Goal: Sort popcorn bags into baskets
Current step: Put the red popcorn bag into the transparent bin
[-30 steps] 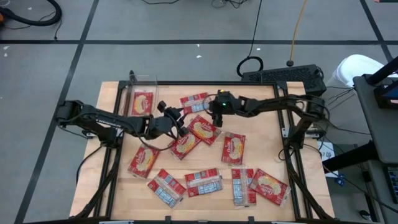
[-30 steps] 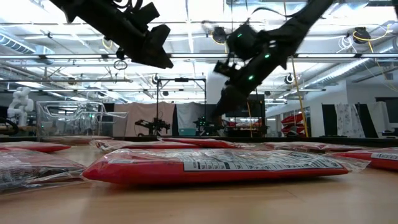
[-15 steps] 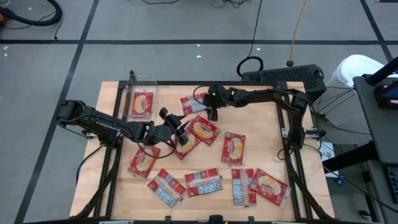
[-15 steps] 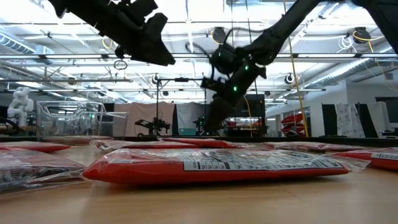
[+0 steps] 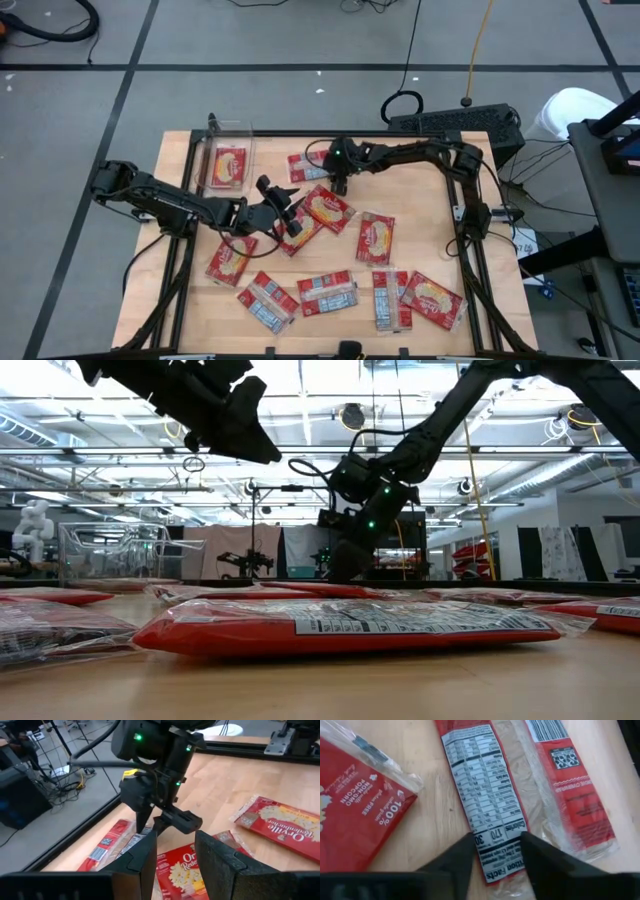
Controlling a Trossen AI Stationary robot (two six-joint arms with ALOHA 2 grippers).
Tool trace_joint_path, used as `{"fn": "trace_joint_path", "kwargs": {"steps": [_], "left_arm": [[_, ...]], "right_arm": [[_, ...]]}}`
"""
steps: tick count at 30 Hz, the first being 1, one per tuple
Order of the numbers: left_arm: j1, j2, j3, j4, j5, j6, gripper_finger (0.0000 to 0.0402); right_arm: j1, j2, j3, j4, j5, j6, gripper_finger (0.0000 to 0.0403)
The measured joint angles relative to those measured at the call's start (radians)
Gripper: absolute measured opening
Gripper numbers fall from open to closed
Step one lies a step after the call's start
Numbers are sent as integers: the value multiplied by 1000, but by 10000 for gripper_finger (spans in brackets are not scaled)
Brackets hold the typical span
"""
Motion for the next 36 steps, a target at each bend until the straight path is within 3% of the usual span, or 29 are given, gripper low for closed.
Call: {"fn": "trace_joint_path", "kwargs": {"steps": [4, 6, 13, 20, 36], "left_arm": [[0, 0, 0, -2, 26, 32, 136], [0, 0, 0, -4, 36, 44, 136], [0, 0, 0, -18, 50, 34, 136], [-17, 0, 1, -64, 52, 17, 136], [-27, 0, 1, -131, 52, 13, 136]], "right_arm": [[29, 0, 0, -33, 76, 23, 39], [47, 1, -1, -35, 80, 42, 12], [126, -26, -6, -75, 84, 117, 2], [190, -137, -9, -159, 68, 160, 0], [207, -320, -45, -227, 123, 156, 4]]}}
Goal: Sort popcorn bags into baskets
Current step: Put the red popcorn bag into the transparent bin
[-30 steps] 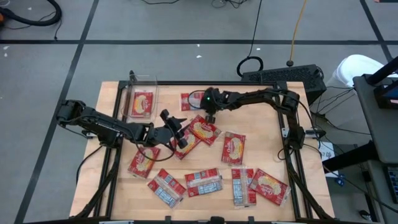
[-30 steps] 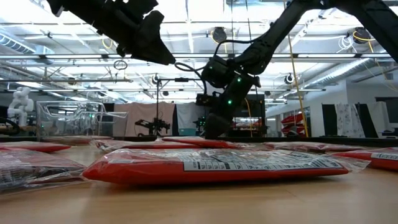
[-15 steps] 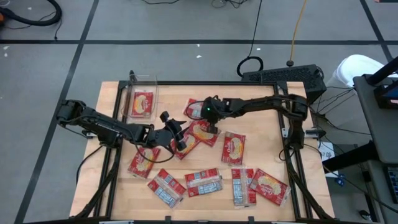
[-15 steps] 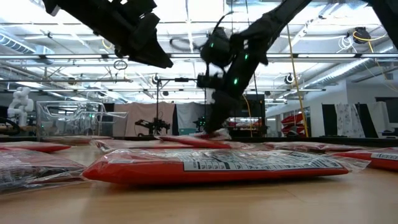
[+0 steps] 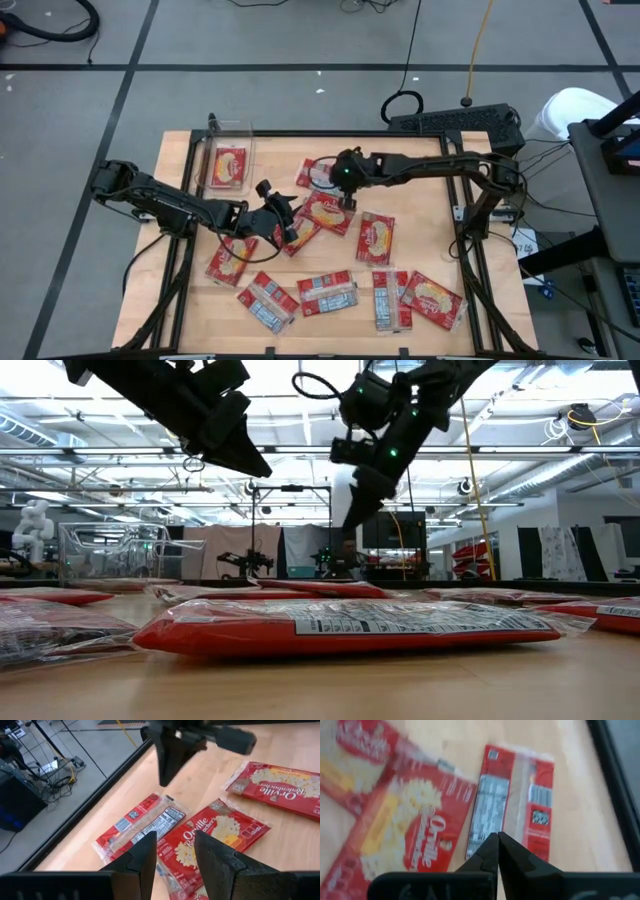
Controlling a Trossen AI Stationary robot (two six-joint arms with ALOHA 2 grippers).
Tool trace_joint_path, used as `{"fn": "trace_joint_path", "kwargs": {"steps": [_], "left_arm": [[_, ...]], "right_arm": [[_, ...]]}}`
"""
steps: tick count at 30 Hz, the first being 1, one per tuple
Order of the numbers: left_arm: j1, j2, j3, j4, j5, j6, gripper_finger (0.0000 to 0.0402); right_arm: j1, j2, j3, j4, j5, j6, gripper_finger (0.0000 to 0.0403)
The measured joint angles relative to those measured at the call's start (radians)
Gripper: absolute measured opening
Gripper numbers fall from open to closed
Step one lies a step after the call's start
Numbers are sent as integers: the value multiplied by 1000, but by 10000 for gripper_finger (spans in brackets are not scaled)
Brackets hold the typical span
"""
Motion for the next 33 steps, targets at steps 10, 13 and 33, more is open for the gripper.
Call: {"fn": "trace_joint_path", "kwargs": {"steps": [10, 13, 33], "left_arm": [[3, 0, 0, 3, 0, 0, 136], [13, 0, 0, 3, 0, -1, 136], [46, 0, 0, -11, 0, 3, 136]], "right_arm": [[-7, 2, -205, 172, 106, -329, 127], [-31, 10, -231, 230, 107, -474, 167], [-94, 148, -236, 417, 5, -635, 12]]}}
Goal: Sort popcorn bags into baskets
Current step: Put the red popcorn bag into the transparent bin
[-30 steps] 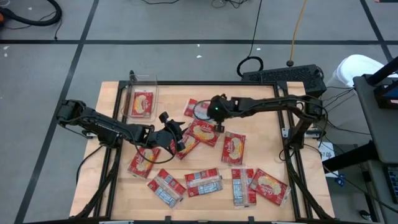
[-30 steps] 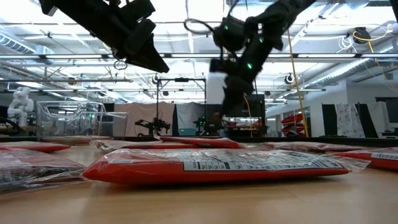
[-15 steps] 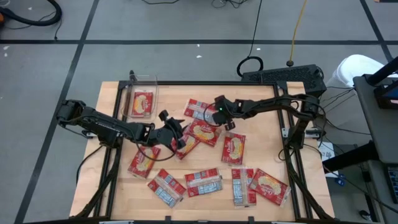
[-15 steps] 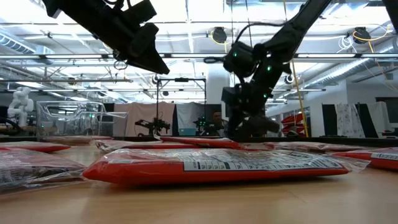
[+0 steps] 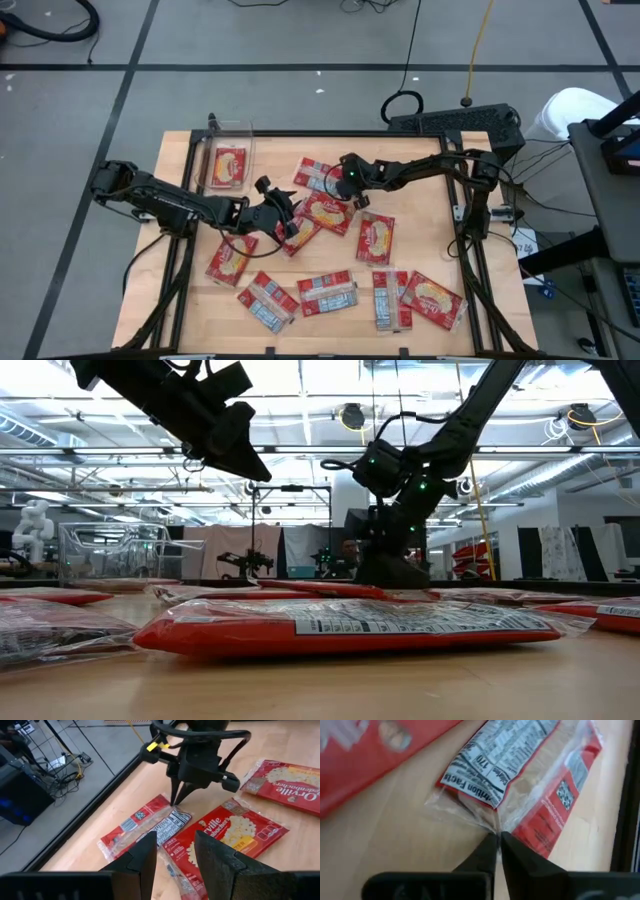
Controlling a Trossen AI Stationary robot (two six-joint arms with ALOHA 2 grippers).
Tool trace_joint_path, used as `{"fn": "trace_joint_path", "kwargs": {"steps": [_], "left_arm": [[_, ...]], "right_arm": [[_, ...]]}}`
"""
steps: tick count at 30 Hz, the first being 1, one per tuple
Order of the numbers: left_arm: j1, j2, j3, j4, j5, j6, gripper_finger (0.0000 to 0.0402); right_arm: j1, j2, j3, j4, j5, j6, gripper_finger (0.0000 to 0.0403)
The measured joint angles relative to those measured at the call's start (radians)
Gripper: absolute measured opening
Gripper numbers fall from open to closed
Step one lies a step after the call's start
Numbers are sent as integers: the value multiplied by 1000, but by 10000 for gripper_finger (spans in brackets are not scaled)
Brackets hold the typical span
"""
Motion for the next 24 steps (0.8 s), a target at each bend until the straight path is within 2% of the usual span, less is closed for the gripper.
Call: {"fn": "trace_joint_path", "kwargs": {"steps": [7, 13, 19, 22, 24], "left_arm": [[0, 12, 0, -11, 14, 12, 143], [-5, 74, 0, 39, 16, 80, 197], [-5, 202, 0, 226, 16, 234, 268], [-5, 275, 0, 360, 14, 345, 285], [-1, 325, 0, 456, -22, 407, 288]], "right_arm": [[41, -105, -2, 48, 98, 259, 2], [55, -233, -2, -39, 98, 462, 1], [79, -308, -2, -114, 71, 632, 0], [98, -313, -2, -110, 70, 689, 0], [106, -313, -2, -103, 44, 742, 0]]}}
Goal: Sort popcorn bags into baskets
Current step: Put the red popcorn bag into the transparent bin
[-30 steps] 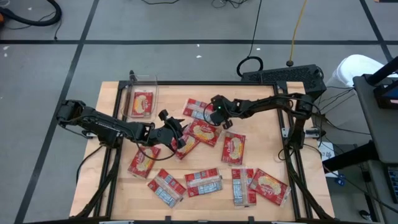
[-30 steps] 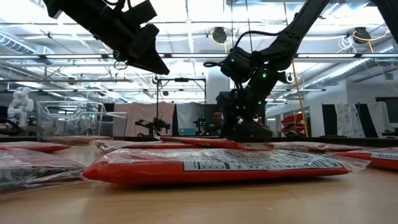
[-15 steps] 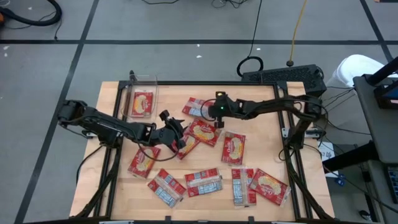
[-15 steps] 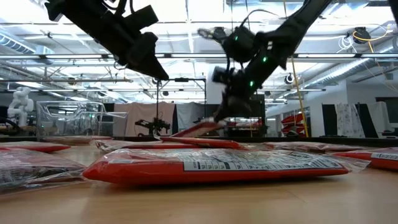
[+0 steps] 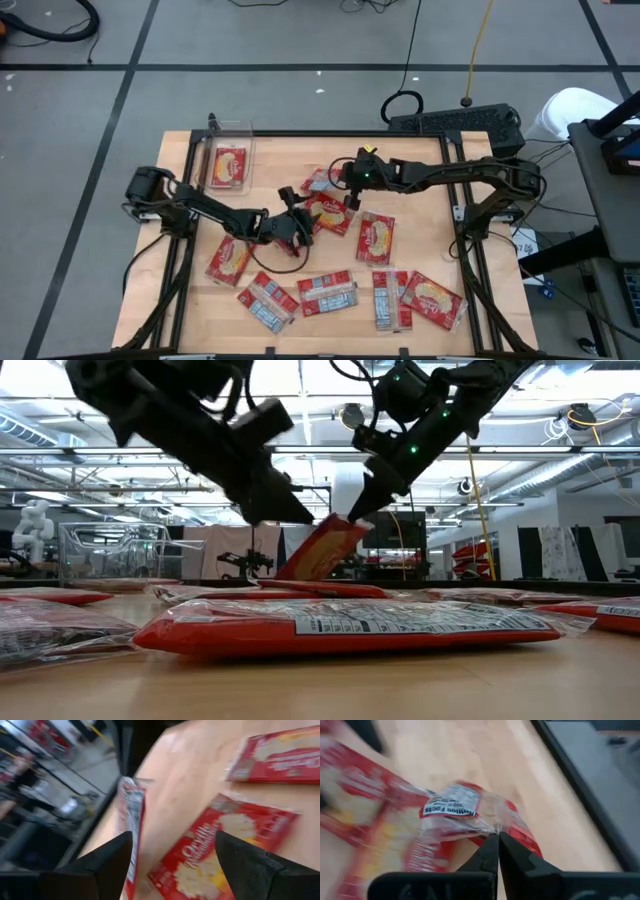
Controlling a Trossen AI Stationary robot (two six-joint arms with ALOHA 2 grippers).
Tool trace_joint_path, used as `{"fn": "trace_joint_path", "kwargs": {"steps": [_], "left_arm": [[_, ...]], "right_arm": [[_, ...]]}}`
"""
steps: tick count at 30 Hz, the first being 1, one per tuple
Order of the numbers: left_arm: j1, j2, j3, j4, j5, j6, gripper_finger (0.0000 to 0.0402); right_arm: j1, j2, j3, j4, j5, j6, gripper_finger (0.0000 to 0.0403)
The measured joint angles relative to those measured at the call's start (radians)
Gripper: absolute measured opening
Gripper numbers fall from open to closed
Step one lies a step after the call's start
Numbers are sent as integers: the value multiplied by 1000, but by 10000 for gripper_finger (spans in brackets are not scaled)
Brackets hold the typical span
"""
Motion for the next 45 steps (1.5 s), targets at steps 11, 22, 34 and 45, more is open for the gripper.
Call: {"fn": "trace_joint_path", "kwargs": {"steps": [11, 22, 34, 45], "left_arm": [[137, 118, 0, 98, 27, 30, 239], [208, 118, 0, 174, 212, 75, 46], [208, -193, 0, 7, 223, -15, 35], [222, -410, 2, -31, 246, -124, 29]], "right_arm": [[46, 0, 0, 13, -52, 85, 0], [65, 0, 0, 59, -74, -5, 0], [12, -193, -40, 133, -68, -156, 70], [-20, -329, -293, 509, -73, -61, 160]]}}
